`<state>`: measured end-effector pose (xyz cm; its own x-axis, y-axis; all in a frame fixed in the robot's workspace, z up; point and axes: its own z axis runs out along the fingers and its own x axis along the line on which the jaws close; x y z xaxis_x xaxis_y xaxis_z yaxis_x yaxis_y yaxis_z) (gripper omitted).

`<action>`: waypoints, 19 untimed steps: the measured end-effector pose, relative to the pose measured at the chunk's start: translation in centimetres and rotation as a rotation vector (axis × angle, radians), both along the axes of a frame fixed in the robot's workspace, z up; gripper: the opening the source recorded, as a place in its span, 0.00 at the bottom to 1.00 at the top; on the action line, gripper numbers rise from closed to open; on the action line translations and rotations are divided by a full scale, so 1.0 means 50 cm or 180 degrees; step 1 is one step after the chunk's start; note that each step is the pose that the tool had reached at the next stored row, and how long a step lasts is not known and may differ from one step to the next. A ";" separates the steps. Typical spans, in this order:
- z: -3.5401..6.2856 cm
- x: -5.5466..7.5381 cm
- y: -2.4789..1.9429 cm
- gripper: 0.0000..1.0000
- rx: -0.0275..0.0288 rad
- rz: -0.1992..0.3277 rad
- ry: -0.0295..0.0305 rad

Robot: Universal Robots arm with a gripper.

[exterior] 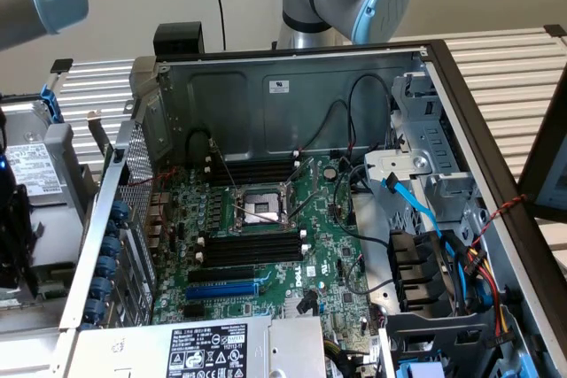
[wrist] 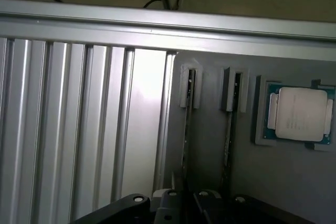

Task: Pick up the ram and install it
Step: 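Pick up the ram and move it above insertion slot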

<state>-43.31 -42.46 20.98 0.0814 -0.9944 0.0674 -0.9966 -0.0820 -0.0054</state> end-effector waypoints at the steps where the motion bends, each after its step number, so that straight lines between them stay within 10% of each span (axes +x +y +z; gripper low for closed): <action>1: 0.004 0.000 0.0000 0.14 0.0000 -0.0005 -0.0010; 12: 0.056 -0.004 0.0006 0.14 0.0000 -0.0114 -0.0086; 19: 0.116 -0.004 0.0010 0.14 -0.0001 -0.0156 -0.0092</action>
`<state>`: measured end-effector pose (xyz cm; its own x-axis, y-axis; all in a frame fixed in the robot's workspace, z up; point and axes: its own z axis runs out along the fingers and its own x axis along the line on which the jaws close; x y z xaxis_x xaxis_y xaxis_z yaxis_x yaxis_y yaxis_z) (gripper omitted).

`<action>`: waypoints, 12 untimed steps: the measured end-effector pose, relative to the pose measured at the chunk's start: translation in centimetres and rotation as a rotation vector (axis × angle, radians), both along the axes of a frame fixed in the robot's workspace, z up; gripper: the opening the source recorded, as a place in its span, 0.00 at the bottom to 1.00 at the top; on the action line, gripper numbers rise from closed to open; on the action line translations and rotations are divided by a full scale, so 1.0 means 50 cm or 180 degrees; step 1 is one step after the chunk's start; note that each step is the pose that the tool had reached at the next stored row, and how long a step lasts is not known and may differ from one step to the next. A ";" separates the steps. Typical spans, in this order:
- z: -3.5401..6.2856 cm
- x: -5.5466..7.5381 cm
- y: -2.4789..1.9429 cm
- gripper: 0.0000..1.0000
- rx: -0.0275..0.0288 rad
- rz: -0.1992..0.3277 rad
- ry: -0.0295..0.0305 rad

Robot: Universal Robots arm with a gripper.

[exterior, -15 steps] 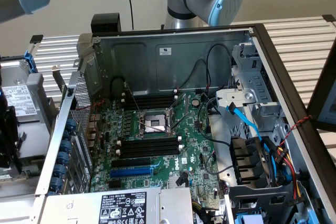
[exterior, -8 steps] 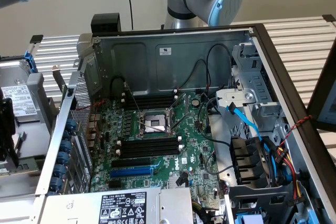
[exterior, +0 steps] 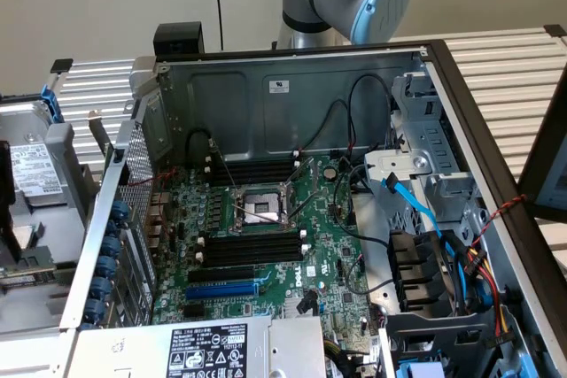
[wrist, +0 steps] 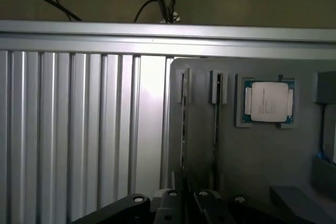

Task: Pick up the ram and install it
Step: 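Pick up the ram and move it above insertion slot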

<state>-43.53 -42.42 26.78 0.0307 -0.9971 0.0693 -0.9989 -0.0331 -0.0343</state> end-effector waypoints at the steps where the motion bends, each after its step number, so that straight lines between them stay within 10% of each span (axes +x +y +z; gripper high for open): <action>1: 0.009 0.000 0.0000 0.14 0.0000 -0.0004 0.0000; 12: 0.109 0.001 -0.0001 0.14 0.0000 -0.0036 0.0000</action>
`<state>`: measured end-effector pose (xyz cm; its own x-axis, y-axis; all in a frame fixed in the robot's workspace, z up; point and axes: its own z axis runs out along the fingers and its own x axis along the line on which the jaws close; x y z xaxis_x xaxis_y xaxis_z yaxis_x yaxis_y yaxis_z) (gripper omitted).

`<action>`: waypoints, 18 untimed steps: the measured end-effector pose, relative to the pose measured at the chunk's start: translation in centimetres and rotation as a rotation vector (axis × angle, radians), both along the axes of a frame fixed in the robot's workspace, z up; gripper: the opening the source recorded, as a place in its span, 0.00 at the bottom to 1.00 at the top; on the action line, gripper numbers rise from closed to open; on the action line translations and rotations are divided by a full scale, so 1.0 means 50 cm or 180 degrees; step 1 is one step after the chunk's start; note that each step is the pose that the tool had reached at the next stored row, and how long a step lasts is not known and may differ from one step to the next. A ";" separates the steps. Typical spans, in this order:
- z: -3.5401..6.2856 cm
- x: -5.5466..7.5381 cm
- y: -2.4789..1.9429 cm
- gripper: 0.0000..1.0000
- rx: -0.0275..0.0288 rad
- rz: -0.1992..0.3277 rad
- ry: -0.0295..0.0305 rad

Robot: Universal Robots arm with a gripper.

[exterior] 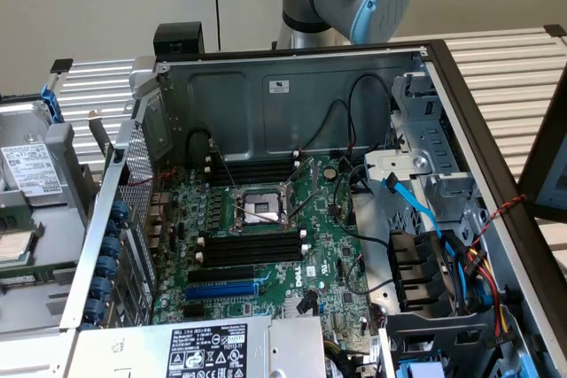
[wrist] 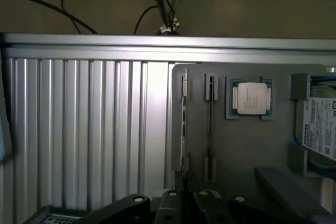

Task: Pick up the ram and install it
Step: 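Pick up the ram and move it above insertion slot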

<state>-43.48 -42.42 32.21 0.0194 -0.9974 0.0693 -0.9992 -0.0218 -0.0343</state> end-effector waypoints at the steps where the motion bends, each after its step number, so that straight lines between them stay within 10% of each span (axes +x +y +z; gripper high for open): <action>1: 0.007 0.000 0.0000 0.14 0.0000 -0.0001 0.0000; 10: 0.015 0.001 -0.0003 0.14 0.0008 -0.0003 0.0001; 18: 0.060 0.038 -0.0013 0.14 0.0052 -0.0005 0.0000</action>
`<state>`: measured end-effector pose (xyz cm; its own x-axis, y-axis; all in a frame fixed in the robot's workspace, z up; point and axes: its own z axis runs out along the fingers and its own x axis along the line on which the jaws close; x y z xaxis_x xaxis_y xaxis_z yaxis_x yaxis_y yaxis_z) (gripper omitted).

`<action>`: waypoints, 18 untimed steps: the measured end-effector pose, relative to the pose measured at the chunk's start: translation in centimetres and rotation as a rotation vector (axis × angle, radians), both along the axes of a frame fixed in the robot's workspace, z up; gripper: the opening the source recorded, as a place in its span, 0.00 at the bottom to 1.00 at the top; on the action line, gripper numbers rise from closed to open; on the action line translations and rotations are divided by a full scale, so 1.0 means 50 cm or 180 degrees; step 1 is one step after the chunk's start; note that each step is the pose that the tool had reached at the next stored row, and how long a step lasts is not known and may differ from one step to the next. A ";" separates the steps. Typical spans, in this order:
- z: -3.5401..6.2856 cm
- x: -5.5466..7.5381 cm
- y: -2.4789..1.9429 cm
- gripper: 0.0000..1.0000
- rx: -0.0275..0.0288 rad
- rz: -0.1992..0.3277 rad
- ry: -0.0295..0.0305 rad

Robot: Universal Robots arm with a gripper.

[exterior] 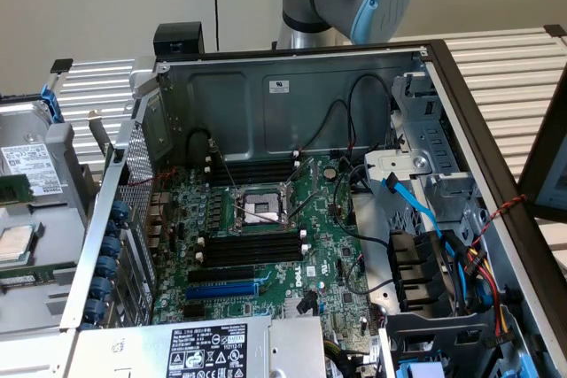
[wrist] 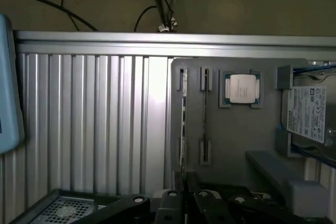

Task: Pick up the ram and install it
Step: 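Pick up the ram and move it above insertion slot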

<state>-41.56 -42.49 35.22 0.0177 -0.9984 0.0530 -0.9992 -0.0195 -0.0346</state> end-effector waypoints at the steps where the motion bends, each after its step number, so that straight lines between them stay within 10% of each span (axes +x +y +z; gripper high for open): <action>1: 0.004 0.010 -0.0003 0.14 0.0013 0.0000 0.0000; 9: 0.033 0.074 -0.0012 0.14 0.0142 0.0001 0.0000; 18: 0.098 0.135 -0.0061 0.14 0.0186 0.0001 0.0002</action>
